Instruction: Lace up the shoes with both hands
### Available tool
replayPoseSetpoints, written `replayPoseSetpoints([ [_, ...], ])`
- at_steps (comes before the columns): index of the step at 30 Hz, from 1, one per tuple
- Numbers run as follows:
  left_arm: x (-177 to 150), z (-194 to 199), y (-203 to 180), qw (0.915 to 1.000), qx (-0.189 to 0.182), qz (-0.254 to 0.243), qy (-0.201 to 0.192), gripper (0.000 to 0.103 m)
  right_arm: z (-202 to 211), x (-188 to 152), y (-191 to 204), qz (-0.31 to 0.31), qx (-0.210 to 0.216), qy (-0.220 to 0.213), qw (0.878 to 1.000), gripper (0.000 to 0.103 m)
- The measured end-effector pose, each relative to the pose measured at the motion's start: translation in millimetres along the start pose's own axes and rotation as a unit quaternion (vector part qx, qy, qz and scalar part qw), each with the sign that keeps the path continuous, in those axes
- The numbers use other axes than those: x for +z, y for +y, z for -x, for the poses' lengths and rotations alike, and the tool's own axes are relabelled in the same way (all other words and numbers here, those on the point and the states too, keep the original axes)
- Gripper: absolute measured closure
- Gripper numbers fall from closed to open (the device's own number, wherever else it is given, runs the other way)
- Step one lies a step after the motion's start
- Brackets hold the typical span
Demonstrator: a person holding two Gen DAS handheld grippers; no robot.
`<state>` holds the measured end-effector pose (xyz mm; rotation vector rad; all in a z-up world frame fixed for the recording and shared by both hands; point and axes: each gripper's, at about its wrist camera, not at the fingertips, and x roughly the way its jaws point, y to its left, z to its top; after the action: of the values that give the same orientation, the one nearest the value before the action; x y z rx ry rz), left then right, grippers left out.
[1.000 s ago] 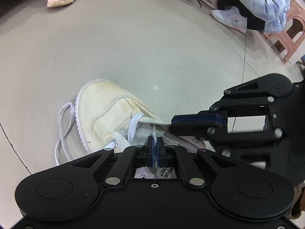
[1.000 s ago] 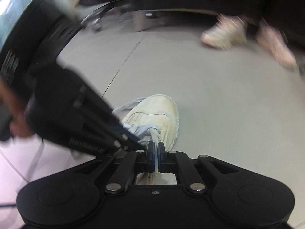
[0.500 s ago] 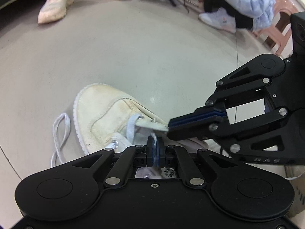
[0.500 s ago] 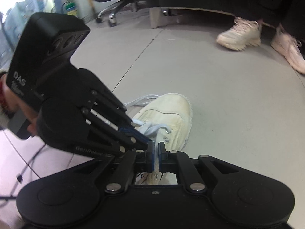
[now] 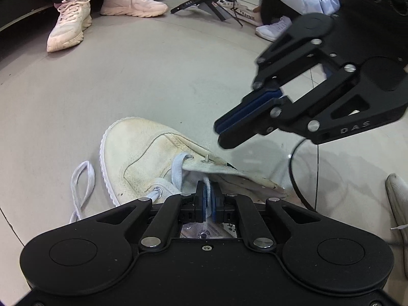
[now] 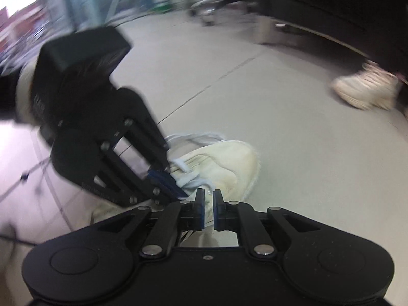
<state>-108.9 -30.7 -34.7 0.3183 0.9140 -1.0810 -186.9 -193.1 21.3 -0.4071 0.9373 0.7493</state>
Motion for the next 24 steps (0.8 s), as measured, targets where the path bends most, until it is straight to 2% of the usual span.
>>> replayPoseSetpoints([
  [4,-3,-1,0,1.0,-0.001,-0.007,-0.005,0.099,-9,3,-9,0.028,0.024,0.018,0.999,0.095],
  [6,-4,-1,0,0.9999,-0.002,-0.01,-0.007,0.099,-12,6,-14,0.041,0.045,0.02,0.998,0.09],
  [14,-7,-3,4,0.9998,-0.014,-0.013,-0.012,0.099,-17,15,-25,0.071,0.099,0.032,0.992,0.089],
  [20,-10,-3,4,0.9995,-0.022,-0.018,-0.017,0.099,-24,23,-41,0.049,0.156,0.042,0.986,0.089],
  [24,-10,-4,6,0.9994,-0.025,-0.016,-0.016,0.099,-33,25,-47,0.011,0.194,0.053,0.98,0.082],
])
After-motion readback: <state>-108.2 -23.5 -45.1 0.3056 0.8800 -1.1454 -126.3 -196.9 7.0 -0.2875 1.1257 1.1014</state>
